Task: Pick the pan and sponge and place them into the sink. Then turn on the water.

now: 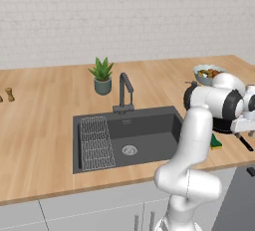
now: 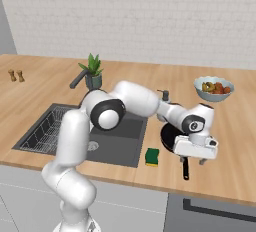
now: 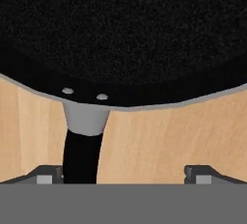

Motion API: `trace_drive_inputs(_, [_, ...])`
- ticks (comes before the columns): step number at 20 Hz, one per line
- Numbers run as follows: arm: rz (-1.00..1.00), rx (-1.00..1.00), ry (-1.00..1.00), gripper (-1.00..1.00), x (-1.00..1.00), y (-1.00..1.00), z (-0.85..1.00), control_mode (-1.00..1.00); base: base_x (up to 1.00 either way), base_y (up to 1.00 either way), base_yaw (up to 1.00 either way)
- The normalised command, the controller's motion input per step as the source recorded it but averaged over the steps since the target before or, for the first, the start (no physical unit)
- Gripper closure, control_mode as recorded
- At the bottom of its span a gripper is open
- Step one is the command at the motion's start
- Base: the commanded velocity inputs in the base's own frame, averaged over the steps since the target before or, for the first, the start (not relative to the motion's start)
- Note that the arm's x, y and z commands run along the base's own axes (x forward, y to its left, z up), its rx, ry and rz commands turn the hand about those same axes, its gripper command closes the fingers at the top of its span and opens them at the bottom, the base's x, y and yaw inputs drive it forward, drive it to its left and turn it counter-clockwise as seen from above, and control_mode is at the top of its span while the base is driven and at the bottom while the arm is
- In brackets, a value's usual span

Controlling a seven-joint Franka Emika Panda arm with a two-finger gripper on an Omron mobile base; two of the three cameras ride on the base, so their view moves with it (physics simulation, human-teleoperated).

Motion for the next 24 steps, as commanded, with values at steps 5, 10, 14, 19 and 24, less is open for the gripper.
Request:
trace_drive_inputs(5, [0.00,0.00,0.00,-1.00,0.00,0.16,0.00,-1.00,0.00,0.00,0.00])
trace_drive_inputs(10, [0.00,0.00,0.00,-1.00,0.02,0.08,0.00,-1.00,0.00,0.00,0.00])
trace_drive_inputs(14, [0.00,0.00,0.00,-1.00,0.14,0.00,-0.08,-1.00,0.00,0.00,0.00])
trace_drive_inputs(19, [0.00,0.00,-0.02,-1.00,0.02,0.01,-0.17,-1.00,0.00,0.00,0.00])
trace_drive_inputs(24, [0.00,0.00,0.00,-1.00,0.00,0.00,-0.24,-1.00,0.00,0.00,0.00])
